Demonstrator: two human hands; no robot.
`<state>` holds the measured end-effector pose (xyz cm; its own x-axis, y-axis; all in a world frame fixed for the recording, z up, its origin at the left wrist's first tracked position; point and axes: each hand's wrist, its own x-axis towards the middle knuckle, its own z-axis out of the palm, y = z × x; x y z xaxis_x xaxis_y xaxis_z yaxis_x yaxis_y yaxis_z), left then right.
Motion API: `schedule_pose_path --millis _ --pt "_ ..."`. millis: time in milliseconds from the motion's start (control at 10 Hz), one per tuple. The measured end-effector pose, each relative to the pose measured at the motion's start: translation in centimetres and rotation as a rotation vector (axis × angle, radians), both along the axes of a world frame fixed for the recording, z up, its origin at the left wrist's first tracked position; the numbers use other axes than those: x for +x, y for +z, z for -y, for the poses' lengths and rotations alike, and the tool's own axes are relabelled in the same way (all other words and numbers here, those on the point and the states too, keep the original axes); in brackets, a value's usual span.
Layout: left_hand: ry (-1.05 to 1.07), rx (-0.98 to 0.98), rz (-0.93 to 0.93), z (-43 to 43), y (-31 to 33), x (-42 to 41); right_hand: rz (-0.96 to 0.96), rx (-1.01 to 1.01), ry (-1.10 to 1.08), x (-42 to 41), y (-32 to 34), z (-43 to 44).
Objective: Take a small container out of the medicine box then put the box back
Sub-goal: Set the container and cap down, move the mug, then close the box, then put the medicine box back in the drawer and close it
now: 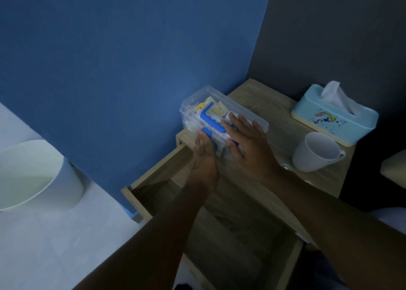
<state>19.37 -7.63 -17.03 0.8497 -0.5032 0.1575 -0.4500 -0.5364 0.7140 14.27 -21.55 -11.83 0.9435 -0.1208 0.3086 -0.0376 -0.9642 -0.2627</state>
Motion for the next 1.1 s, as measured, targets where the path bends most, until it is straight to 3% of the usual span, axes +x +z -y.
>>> schedule_pose_path --millis 200,300,400,500,600,700,900,1100 --pt "-0.133 -0.024 -0.247 -1.7 2.8 0.0 -0.045 0.043 0.018 -0.2 0.6 0.0" --pt "-0.129 0.017 -0.335 -3.3 3.7 1.1 -0.045 0.253 0.021 -0.4 1.4 -0.2" --pt "0.047 -0.018 -0.296 -4.0 5.1 3.0 0.108 0.532 -0.134 -1.0 2.3 -0.3" --pt "0.232 -0.109 -0.213 -3.2 6.7 5.7 0.256 0.529 -0.413 -1.1 2.3 -0.4" --pt "0.248 -0.174 -0.324 -1.7 8.0 8.8 0.168 0.697 -0.662 0.0 1.3 -0.2" --pt "0.263 -0.090 -0.408 0.0 8.4 10.8 0.096 0.998 -0.747 0.9 0.6 0.1" --pt "0.314 -0.160 -0.496 -0.7 7.8 11.9 0.006 1.186 -0.787 0.3 2.2 0.8" --pt "0.274 -0.246 -0.572 -3.4 5.5 12.1 -0.110 1.405 -0.691 -1.7 4.1 0.3"
